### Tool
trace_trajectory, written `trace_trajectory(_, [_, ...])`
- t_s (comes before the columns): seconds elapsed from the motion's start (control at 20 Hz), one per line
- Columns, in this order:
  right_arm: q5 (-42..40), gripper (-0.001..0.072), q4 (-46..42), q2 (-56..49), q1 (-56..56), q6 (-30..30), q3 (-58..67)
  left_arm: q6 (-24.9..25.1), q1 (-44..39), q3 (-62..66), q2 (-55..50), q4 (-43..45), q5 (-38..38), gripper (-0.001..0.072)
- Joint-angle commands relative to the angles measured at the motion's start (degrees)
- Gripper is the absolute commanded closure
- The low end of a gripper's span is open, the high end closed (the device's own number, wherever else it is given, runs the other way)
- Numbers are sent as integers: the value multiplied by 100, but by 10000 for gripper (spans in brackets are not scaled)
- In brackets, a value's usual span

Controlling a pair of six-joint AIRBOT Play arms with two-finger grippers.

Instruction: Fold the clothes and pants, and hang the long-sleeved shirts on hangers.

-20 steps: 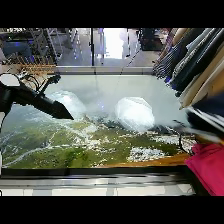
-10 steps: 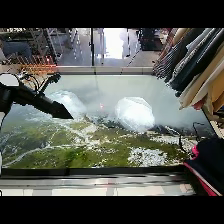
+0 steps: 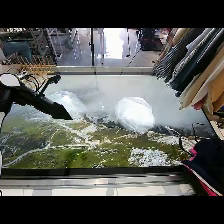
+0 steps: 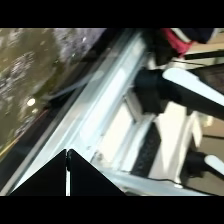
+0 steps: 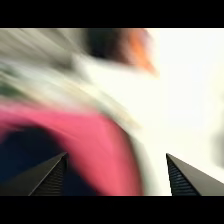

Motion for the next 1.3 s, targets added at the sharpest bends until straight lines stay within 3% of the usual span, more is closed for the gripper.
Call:
trace_trajectory(0.0, [-542,8,3163,-107,872,-90,389,-361,-2,0,2,1554,44,695])
trace_trajectory(0.05, [-295,8,3593,-203,1340,-87,389,-625,9,0,17,2396,184,695])
trace_trajectory(0.15, [396,8,3517,-409,2544,-85,326,-1207,111,0,144,3764,839,695])
trace_trajectory(0.25, [970,21,2938,-551,3899,-83,24,-1644,321,-2,424,3790,1711,694])
trace_trajectory(0.3, [1064,134,2546,-579,4616,-83,-221,-1707,409,-2,590,3547,2046,694])
trace_trajectory(0.35, [1062,148,2516,-579,4669,-83,-240,-1707,415,-2,603,3526,2070,694])
trace_trajectory(0.4, [841,421,1832,-584,5880,-83,-769,-1709,507,-2,903,2997,2662,694])
trace_trajectory(0.55, [-459,684,1152,-584,7202,-79,-1370,-1731,496,0,1082,2166,3381,693])
trace_trajectory(0.65, [-1659,697,1038,-584,7608,-83,-1427,-1731,498,0,1073,1615,3418,694])
trace_trajectory(0.8, [-3814,698,1097,-577,7875,-83,-1425,-1733,498,0,1073,1543,3416,693])
trace_trajectory(0.9, [-4721,698,1093,-575,7884,-83,-1425,-1731,501,0,1073,1545,3416,694])
trace_trajectory(1.05, [-5733,698,1093,-575,7884,-83,-1425,-1731,501,0,1073,1543,3416,694])
trace_trajectory(1.25, [-6356,698,1093,-575,7884,-83,-1425,-1733,501,0,1073,1543,3416,694])
